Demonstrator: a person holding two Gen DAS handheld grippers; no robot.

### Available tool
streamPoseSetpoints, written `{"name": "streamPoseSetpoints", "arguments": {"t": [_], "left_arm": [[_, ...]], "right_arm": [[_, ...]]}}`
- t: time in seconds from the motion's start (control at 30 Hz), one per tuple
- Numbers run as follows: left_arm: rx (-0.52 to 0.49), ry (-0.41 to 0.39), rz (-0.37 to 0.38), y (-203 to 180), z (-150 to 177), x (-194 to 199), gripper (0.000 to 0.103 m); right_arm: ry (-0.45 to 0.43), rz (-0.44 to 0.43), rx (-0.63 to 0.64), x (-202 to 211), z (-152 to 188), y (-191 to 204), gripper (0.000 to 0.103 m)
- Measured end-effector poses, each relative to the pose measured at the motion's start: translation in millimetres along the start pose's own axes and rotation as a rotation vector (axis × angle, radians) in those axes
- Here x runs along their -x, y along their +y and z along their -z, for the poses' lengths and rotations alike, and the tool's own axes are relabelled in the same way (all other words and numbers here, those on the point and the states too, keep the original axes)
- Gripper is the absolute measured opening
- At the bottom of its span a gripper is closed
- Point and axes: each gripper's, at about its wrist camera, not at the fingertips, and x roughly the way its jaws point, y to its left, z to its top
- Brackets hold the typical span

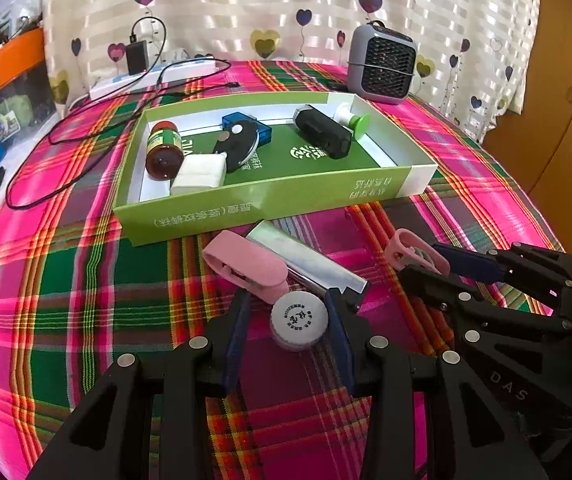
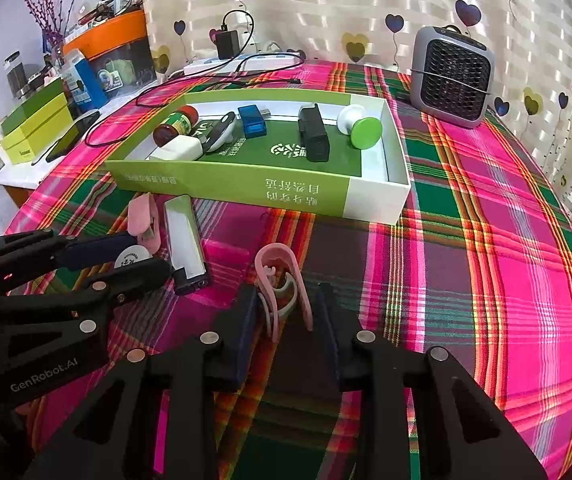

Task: Organize rigid objects
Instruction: 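Close the left gripper on the white round container while the right grasps the pink clip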

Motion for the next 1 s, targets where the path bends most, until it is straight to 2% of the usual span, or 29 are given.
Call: {"name": "streamPoseSetpoints", "arguments": {"t": [0.13, 0.3, 1.0], "left_arm": [[0.001, 0.0, 0.001, 0.9, -0.1, 1.0, 0.036], [0.012, -0.002, 0.003, 1.5, 0.3, 1.7, 0.027], [0.015, -0.004, 0.008, 2.6, 2.1, 2.3, 0.027]], "right_arm": [[0.0, 0.001, 0.001, 0.1, 0.0, -0.1, 0.03], [0.0, 0.01, -0.001, -0.2, 0.1, -1.0, 0.026], [-0.001, 0.008, -0.007, 0.1, -0.2, -3.0, 0.024]]}}
